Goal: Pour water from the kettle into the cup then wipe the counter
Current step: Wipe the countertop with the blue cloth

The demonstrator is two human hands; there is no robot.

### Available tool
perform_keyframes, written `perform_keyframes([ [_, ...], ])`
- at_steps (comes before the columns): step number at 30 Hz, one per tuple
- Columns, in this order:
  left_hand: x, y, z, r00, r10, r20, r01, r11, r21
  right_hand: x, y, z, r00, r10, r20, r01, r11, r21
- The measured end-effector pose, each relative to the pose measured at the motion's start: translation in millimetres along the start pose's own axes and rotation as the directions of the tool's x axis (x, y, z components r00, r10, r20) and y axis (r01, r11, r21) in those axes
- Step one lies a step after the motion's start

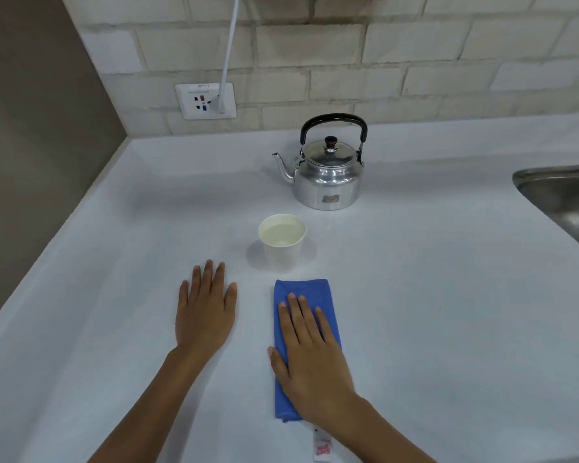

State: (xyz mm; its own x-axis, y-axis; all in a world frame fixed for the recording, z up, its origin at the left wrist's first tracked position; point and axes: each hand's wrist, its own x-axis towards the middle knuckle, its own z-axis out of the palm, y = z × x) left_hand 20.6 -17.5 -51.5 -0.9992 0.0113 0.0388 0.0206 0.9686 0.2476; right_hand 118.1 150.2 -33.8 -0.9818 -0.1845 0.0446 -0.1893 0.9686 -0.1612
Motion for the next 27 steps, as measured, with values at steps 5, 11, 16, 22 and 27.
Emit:
perform_keyframes([
  [5,0,0,3,1.000,-0.004,-0.020,0.005,0.999,0.035,-47,57,-14,1.000,0.028,0.012,-0.028,0.999,0.015],
  [11,0,3,5,0.999,-0.006,-0.042,0.007,0.999,0.042,2,178,-32,0.967,0.252,-0.029,-0.252,0.968,-0.007],
  [16,0,3,6,0.999,0.001,-0.042,0.001,0.998,0.056,78,161,-24,0.954,0.300,-0.011,-0.299,0.953,0.038],
  [22,-1,1,6,0.999,0.009,-0.049,-0.006,0.998,0.060,43,136,-6,0.997,-0.076,-0.027,0.078,0.995,0.068],
  [27,0,5,4,0.998,-0.002,-0.057,0.005,0.998,0.063,74,175,-19,0.996,0.081,-0.030,-0.079,0.995,0.058],
])
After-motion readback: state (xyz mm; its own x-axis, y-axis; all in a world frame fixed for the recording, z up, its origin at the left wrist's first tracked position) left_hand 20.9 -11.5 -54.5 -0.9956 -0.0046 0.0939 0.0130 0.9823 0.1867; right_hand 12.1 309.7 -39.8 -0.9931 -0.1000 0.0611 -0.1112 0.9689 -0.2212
